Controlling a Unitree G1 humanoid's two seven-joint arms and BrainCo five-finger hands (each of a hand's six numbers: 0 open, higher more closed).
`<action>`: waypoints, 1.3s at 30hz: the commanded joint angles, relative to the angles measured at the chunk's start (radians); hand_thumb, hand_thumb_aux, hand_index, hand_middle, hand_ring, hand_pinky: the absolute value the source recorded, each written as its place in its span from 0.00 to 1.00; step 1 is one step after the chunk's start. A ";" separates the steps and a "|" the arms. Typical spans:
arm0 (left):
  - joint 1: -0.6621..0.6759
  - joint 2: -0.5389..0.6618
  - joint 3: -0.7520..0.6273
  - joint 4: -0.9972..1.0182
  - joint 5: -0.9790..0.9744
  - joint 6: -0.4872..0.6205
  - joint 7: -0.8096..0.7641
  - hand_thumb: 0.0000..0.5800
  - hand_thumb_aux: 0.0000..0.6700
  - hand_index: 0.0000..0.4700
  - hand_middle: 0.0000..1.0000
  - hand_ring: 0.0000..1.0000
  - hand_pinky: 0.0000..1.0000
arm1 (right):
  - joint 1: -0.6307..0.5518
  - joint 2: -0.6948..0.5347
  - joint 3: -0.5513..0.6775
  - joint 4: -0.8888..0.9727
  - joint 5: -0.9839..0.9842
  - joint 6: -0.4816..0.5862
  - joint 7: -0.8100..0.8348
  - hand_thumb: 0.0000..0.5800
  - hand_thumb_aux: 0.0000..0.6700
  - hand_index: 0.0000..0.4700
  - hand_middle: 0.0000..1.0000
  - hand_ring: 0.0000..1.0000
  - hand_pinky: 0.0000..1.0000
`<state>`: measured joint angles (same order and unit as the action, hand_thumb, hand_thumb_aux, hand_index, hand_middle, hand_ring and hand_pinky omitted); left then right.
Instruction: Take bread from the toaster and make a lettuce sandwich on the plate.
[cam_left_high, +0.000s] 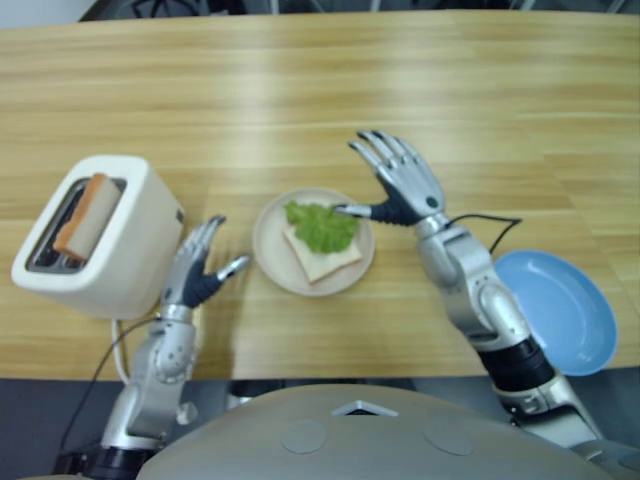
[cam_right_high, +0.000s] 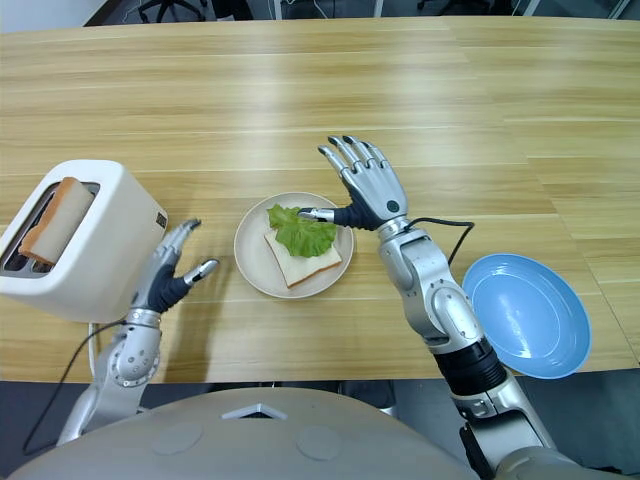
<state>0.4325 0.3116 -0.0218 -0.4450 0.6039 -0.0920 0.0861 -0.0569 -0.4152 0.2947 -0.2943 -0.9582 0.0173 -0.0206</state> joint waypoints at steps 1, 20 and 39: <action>-0.067 0.057 0.137 -0.259 -0.124 0.117 -0.169 0.00 0.00 0.00 0.00 0.00 0.00 | 0.048 0.006 -0.028 0.034 0.015 0.009 -0.026 0.00 0.00 0.00 0.00 0.00 0.00; 0.103 0.373 0.730 -0.145 0.003 0.180 -0.362 0.00 0.00 0.00 0.00 0.00 0.00 | 0.218 0.055 -0.018 0.094 0.024 0.014 -0.094 0.00 0.00 0.00 0.00 0.00 0.00; 0.203 0.325 0.542 0.047 0.281 0.117 -0.248 0.19 0.10 0.10 0.00 0.00 0.00 | 0.249 0.049 -0.041 0.055 0.038 0.023 -0.081 0.00 0.00 0.00 0.00 0.00 0.00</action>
<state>0.6323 0.6465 0.5399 -0.4380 0.8635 0.0193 -0.1637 0.1866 -0.3603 0.2688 -0.2188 -0.9350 0.0334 -0.1151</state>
